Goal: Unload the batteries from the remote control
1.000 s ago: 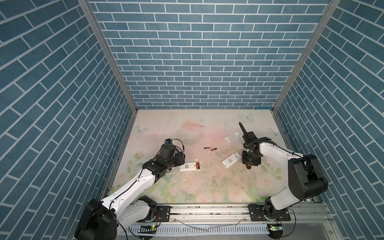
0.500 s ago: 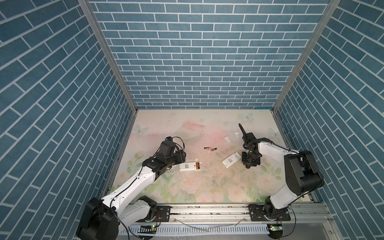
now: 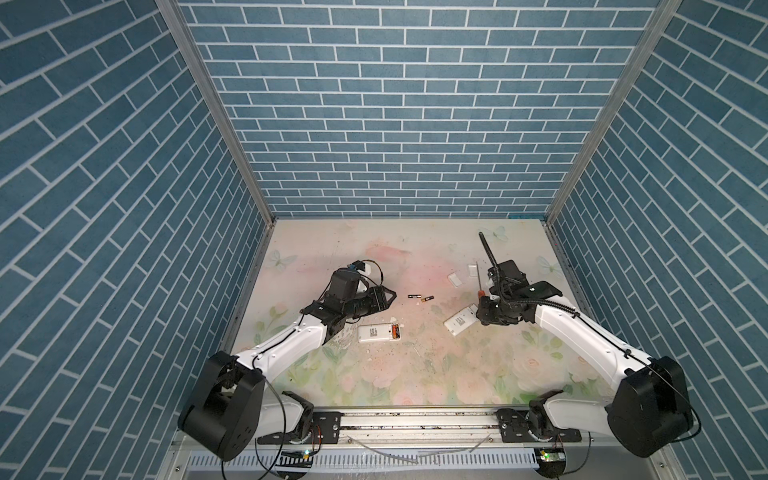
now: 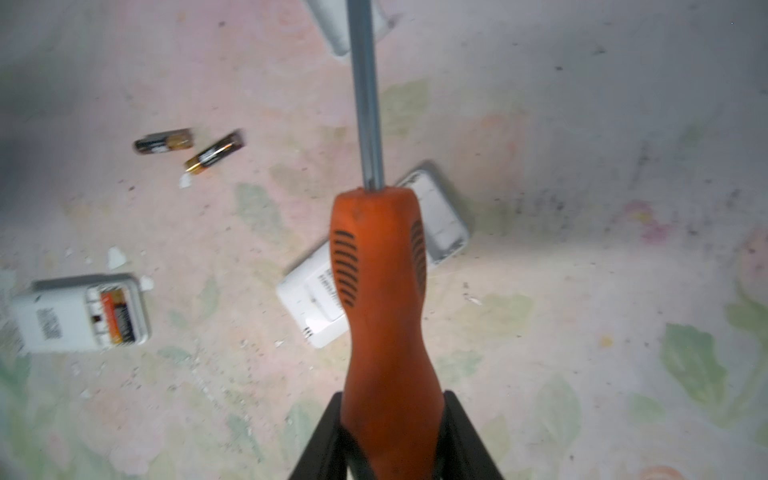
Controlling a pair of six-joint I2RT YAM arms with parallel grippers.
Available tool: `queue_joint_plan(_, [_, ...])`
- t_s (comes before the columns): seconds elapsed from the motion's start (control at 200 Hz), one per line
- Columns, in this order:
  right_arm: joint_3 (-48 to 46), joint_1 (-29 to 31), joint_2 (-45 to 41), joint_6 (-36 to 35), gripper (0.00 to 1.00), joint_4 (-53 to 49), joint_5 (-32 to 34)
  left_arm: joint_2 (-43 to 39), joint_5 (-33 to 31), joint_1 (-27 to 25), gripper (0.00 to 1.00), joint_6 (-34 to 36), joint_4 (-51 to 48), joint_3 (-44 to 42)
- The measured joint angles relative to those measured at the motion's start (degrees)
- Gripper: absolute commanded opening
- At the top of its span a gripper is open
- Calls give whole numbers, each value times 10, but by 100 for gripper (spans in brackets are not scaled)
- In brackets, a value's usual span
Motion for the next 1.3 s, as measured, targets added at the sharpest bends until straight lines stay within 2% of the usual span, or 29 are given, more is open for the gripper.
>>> queue_joint_plan(0.245, [66, 56, 25, -10, 0, 15, -73, 63, 21, -50, 61, -31, 135, 31])
queue_joint_plan(0.495, [93, 79, 61, -10, 0, 38, -104, 120, 20, -89, 57, -64, 233, 50])
queue_joint_plan(0.995, [97, 95, 72, -10, 0, 69, -132, 177, 14, -130, 52, -96, 304, 85])
queue_joint_plan(1.135, [99, 99, 72, -10, 0, 74, -137, 192, 14, -134, 46, -104, 310, 88])
queue_joint_plan(1.245, [99, 99, 72, -10, 0, 76, -139, 194, 14, -135, 33, -107, 309, 89])
queue_joint_plan(1.3, [99, 100, 72, -10, 0, 78, -140, 194, 11, -135, 30, -110, 309, 92])
